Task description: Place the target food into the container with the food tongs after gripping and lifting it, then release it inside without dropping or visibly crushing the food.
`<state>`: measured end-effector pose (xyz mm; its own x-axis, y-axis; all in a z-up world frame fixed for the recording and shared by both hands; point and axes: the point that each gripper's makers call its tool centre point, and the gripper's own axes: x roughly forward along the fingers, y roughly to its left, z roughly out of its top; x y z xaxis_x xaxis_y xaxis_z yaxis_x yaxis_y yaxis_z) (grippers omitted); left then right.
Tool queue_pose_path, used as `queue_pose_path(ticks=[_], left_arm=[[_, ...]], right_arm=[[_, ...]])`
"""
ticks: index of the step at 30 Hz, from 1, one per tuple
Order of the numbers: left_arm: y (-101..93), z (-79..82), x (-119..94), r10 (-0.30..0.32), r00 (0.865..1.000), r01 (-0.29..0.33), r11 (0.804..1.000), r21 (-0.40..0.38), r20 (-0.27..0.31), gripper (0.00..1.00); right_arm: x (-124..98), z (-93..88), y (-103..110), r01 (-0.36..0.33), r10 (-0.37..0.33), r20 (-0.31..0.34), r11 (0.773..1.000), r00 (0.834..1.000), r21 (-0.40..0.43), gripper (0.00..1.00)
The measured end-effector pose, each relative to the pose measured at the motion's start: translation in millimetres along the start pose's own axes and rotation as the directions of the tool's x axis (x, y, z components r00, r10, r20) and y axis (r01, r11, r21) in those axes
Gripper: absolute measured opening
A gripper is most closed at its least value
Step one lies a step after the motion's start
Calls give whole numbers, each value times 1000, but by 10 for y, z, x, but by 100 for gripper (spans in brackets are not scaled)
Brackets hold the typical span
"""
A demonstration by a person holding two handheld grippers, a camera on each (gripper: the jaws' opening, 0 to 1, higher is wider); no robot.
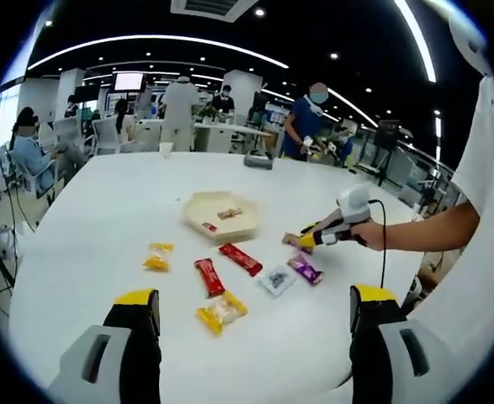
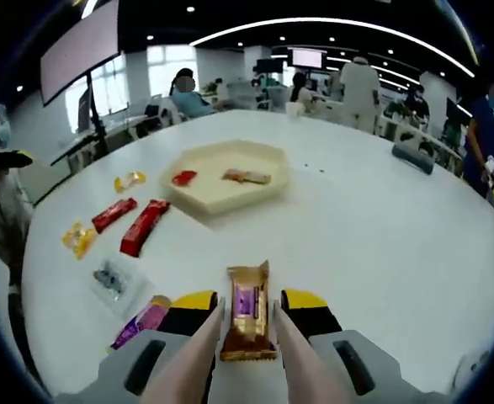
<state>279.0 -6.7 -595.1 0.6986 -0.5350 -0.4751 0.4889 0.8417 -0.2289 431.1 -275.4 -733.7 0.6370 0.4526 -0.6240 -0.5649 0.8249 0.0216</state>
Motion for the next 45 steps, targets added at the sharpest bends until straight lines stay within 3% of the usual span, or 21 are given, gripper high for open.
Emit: queue_pose_path(ticks=[16,21,23,24,25,30,37,45], left_arm=[[-18,-31,-42,23,1000,-23,1000,-6,0,93],[-15,-75,-85,29,1000,-29,999,-14,-2,93],[-11,-78,-94,30,1000,-30,999,-15,-2,93],[-4,-82,-102,32,999,-32,999,-17,-3,93],[-2,-83,-103,32,999,-32,999,-17,-4,93],[25,-51,-115,34,999,-34,999,-14,2,93],[41,-17,-119,23,1000,-23,1000,-4,2,92],[96,1,-130,-12,1000,12,1000,13,0,92]], right_arm=[[6,7,30,4,-3,32,1000,999,-16,29],[46,18,56,4,-2,42,999,999,-37,25],[42,15,20,28,-27,41,1000,999,-11,21],[43,18,-5,37,-39,41,997,998,67,21],[44,20,-19,44,-47,40,996,998,81,21],[47,22,-1,47,-48,41,998,998,41,21],[43,26,18,45,-47,28,998,999,50,21],[-114,123,94,44,-46,45,997,998,58,22]])
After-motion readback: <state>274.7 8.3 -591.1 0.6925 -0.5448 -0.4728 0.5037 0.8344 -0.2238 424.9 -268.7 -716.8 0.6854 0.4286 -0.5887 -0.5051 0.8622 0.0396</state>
